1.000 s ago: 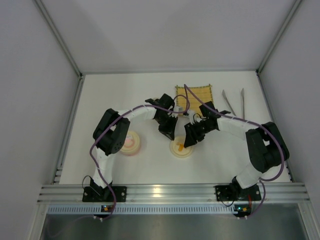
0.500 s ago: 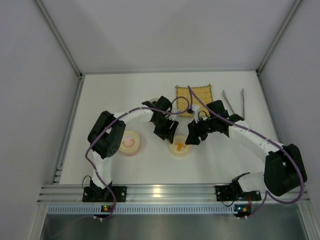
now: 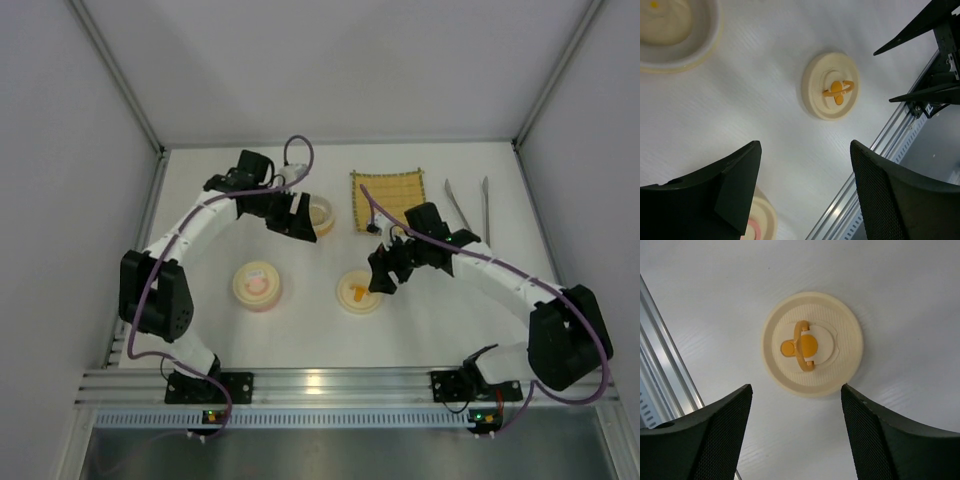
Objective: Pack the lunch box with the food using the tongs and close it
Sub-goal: Pick up the box lid from the center of the board.
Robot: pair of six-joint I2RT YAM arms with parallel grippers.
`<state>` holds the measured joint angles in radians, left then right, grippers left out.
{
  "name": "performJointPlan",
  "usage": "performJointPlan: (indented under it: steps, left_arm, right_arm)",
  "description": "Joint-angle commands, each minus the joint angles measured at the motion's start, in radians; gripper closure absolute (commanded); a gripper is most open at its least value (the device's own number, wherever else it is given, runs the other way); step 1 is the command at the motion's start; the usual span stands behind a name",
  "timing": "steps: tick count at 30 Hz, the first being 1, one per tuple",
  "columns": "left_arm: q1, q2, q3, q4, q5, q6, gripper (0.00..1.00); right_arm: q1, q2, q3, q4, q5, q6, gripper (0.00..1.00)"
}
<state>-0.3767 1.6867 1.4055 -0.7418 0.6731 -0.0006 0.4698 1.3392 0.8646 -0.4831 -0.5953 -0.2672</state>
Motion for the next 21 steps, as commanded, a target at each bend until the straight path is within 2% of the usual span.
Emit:
performJointPlan:
  steps: [1,8,14,18,21]
  left_arm:
    - [0.073,-0.057,0.03,-0.131,0.128,0.094,0.23]
    - [0.24,-0.13,-0.077,-0.176,0.189,0.154,0.24]
    - [0.323,-0.136,-0.08,-0.182,0.266,0.168,0.24]
    - [0.366,-0.136,-0.065,-0.183,0.296,0.169,0.24]
    - [0.371,-0.137,-0.068,-0.189,0.307,0.18,0.24]
  right_arm:
    - [0.07,0.035,0.06,0.071,0.076,-0.058,0.28]
    - [0.21,0.191,0.217,-0.089,0.247,-0.115,0.31]
    - [0.274,0.284,0.292,-0.152,0.334,-0.107,0.34]
    - [0.296,0.342,0.32,-0.175,0.374,-0.104,0.45]
    - [0.3,0.348,0.315,-0.173,0.379,-0.104,0.48]
